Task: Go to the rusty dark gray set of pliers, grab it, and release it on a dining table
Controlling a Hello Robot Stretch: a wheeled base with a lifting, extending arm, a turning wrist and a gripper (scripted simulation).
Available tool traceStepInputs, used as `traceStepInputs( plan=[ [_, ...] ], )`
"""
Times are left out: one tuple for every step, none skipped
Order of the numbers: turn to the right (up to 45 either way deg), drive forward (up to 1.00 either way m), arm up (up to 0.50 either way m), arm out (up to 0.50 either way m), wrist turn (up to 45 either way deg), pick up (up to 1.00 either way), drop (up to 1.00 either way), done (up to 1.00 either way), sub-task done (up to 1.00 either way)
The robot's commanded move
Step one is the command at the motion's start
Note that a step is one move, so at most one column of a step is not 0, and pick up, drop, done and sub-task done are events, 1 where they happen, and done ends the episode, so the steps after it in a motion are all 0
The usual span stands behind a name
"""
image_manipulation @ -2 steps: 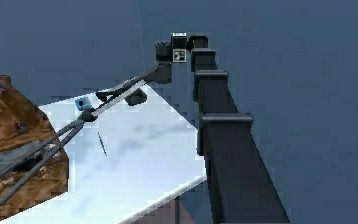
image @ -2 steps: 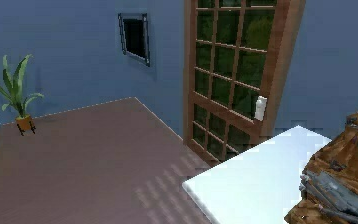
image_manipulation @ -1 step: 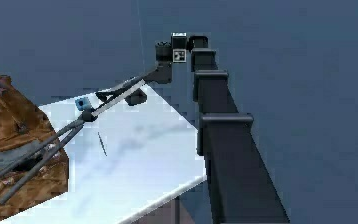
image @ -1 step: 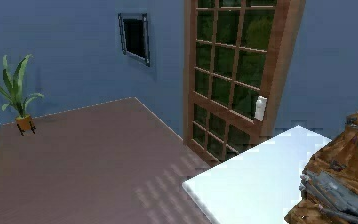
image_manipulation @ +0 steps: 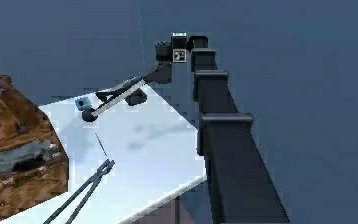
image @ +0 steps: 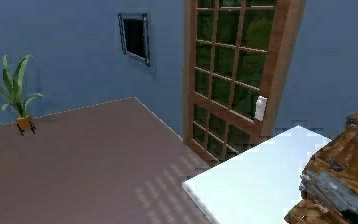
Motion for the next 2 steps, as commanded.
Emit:
traceStepInputs(
  plan=[
    [0.0,0.0,0.0,-0.1,0.0,0.0,0.0,0.0,0.0],
    [0.0,0.0,0.0,0.0,0.0,0.0,0.0,1.0,0.0]
  ],
)
